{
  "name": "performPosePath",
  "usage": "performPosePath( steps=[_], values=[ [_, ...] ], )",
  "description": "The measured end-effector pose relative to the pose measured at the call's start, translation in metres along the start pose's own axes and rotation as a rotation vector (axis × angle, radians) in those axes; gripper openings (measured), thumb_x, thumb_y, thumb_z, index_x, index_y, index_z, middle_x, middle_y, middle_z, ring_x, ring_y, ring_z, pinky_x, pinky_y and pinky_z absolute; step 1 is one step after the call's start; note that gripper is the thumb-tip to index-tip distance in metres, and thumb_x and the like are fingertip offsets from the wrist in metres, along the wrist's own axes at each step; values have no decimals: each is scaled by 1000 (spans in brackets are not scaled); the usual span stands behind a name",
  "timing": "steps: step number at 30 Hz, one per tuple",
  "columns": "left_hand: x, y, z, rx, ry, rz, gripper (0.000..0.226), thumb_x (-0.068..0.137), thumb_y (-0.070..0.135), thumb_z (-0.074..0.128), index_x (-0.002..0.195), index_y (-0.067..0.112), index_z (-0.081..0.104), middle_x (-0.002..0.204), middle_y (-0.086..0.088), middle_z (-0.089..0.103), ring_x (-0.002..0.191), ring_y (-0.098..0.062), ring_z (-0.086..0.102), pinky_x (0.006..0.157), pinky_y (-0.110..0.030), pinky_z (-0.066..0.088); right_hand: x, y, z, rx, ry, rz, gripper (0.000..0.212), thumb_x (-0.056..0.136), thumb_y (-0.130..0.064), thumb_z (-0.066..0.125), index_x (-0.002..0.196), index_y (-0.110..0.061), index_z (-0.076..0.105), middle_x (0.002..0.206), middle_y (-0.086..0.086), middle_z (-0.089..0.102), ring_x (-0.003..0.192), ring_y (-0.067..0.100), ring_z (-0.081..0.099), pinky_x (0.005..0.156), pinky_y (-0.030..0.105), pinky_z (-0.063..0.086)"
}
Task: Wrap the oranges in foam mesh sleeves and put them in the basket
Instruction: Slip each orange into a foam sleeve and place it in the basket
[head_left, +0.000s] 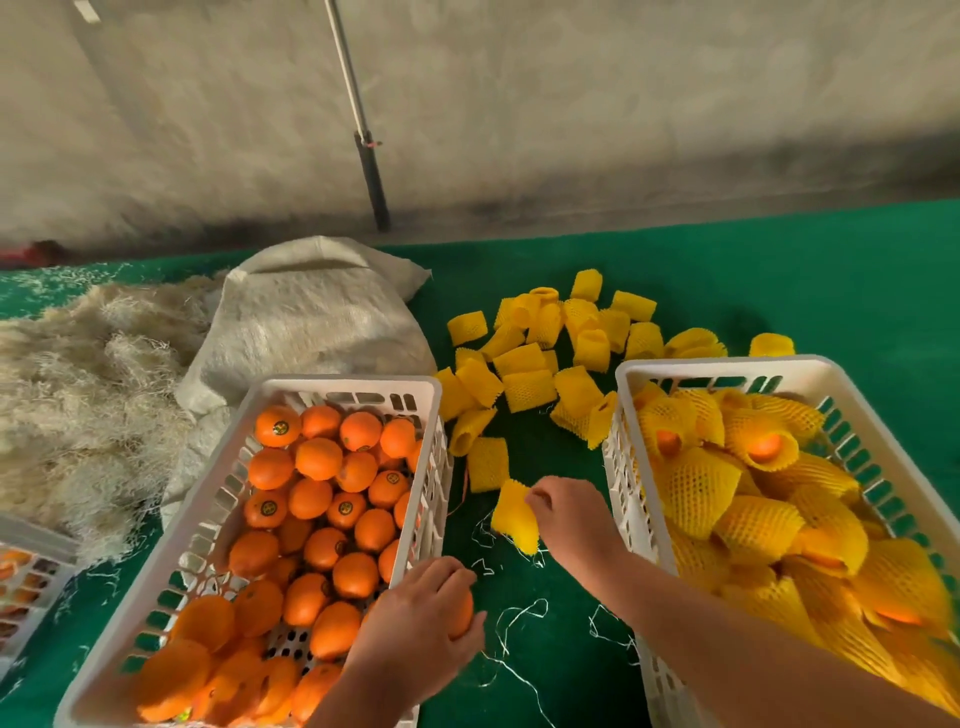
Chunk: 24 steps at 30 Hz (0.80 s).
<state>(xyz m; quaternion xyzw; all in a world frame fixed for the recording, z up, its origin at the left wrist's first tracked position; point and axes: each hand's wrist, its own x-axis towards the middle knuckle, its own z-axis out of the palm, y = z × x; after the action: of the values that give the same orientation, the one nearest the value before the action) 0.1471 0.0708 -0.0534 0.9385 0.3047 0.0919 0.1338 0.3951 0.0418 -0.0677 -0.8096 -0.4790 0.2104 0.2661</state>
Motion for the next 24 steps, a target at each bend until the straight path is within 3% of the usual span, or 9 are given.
performPosePath(
  steps=[2, 5, 7, 9, 11, 13, 16, 19, 24],
  values=[
    [-1, 2, 1, 5, -14, -22, 38, 87, 60, 63, 114, 35, 69, 113, 21, 64, 103, 0, 64, 73, -17, 58, -37, 3, -10, 106, 18, 13, 12, 102, -25, 66, 101, -19, 76, 87, -8, 74, 71, -1, 65, 62, 13, 49],
    [-3, 8, -1, 6, -63, -35, 41, 89, 64, 58, 119, 37, 67, 115, 22, 63, 105, 0, 61, 76, -18, 58, -79, 8, -25, 200, -4, 5, 7, 98, -18, 72, 103, -21, 76, 92, -11, 74, 77, -1, 69, 74, 15, 58],
    [-4, 19, -5, -5, -88, -39, 44, 88, 66, 56, 122, 39, 64, 116, 23, 62, 102, 1, 60, 75, -18, 58, -94, 11, -35, 206, -20, -45, 11, 98, -13, 70, 104, -20, 75, 97, -11, 74, 83, -2, 68, 79, 13, 57],
    [-4, 42, -8, -35, -92, -41, 45, 83, 67, 60, 121, 43, 60, 110, 29, 61, 88, 5, 58, 65, -7, 47, -100, 15, -43, 178, -13, -78, 18, 99, -12, 66, 113, -19, 75, 111, -8, 74, 96, -1, 67, 86, 10, 53],
    [-3, 69, -9, -62, -102, -40, 54, 82, 70, 61, 129, 46, 52, 109, 35, 51, 83, 8, 54, 64, -5, 37, -104, 21, -46, 148, 8, -99, 22, 101, -13, 64, 118, -21, 73, 120, -8, 71, 107, 2, 65, 93, 10, 50],
    [0, 90, -5, -81, -132, -38, 65, 84, 72, 57, 142, 50, 39, 111, 37, 42, 87, 7, 53, 71, -9, 38, -108, 24, -45, 138, 7, -106, 21, 101, -15, 64, 118, -22, 72, 121, -8, 69, 110, 4, 64, 96, 10, 47],
    [7, 111, -2, -27, -145, -19, 67, 85, 69, 50, 146, 56, 27, 106, 34, 50, 84, 8, 51, 69, -6, 30, -109, 26, -42, 124, -34, -139, 18, 100, -21, 67, 116, -21, 74, 121, -7, 65, 108, 6, 60, 96, 12, 47],
    [12, 118, 2, -11, -161, -85, 59, 85, 63, 48, 140, 50, 31, 97, 26, 56, 79, 4, 53, 70, -10, 35, -107, 30, -40, 92, -66, -163, 15, 99, -22, 69, 110, -20, 79, 128, -6, 63, 113, 6, 57, 102, 18, 48],
    [10, 114, 12, 38, -250, -183, 74, 83, 61, 54, 147, 45, 21, 90, 21, 53, 82, -1, 55, 76, -21, 47, -104, 32, -38, 42, -98, -202, 19, 99, -20, 69, 115, -20, 79, 140, -5, 61, 126, 11, 56, 110, 24, 45]
  ],
)
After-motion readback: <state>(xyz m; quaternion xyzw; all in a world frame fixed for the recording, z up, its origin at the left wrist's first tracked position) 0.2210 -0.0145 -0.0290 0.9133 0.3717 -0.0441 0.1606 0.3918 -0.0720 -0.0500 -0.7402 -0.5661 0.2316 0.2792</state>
